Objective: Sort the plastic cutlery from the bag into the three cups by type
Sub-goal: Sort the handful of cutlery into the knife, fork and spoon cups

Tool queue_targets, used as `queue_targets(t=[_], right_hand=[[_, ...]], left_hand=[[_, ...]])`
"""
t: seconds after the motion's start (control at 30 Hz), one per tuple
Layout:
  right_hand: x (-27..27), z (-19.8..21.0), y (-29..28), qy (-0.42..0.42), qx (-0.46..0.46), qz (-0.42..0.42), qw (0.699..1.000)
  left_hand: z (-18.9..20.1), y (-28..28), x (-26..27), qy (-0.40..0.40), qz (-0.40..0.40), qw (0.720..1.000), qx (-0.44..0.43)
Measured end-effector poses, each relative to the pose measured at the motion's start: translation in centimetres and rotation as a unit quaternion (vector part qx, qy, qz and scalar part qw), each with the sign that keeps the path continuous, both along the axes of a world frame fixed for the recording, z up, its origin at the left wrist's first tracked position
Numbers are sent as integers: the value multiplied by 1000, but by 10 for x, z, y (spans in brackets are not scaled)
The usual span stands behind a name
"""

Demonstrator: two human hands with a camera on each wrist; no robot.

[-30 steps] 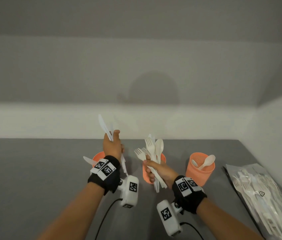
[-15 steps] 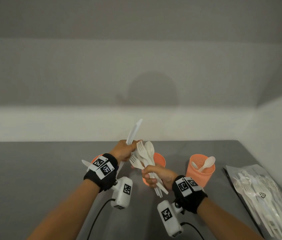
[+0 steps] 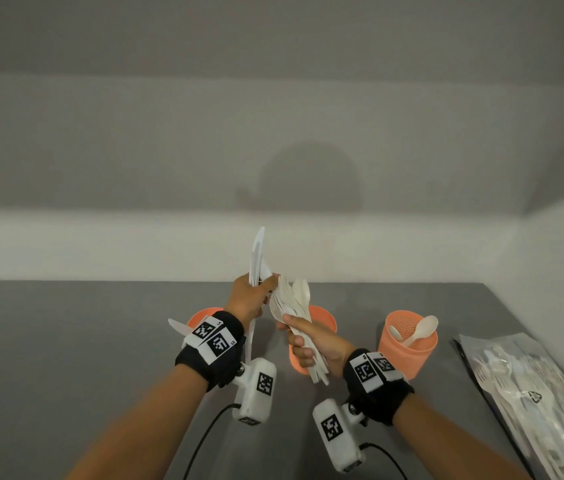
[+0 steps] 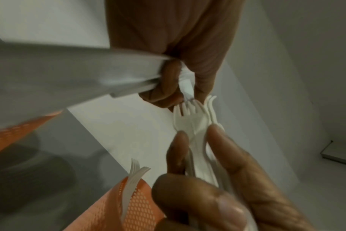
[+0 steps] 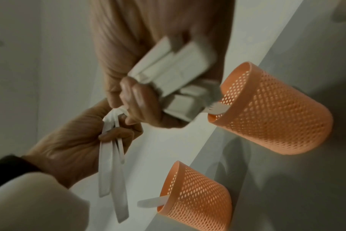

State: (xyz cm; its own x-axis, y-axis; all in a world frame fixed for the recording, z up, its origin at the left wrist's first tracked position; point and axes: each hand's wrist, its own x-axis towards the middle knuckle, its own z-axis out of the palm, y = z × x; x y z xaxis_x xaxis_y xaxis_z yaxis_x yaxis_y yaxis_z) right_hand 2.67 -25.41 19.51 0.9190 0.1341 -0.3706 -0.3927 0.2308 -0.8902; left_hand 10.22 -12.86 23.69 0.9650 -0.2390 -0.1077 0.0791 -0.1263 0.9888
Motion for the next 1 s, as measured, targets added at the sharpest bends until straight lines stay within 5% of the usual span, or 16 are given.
queue_targets(t=[0.2,0.47,0.63,1.0], right_hand=[[4,-4,5,2,-31,23,999],[11,-7,6,12,-84,64,994],[22,-11,1,9,-76,6,997],[28,-16,2,4,-47,-59,997]], left_hand=[[2,10,10,-48,54,997,5],[25,39,53,-65,227,951,-198],[25,47,64,-140,283,939,-132],[-62,51,45,-101,230,968,-20]])
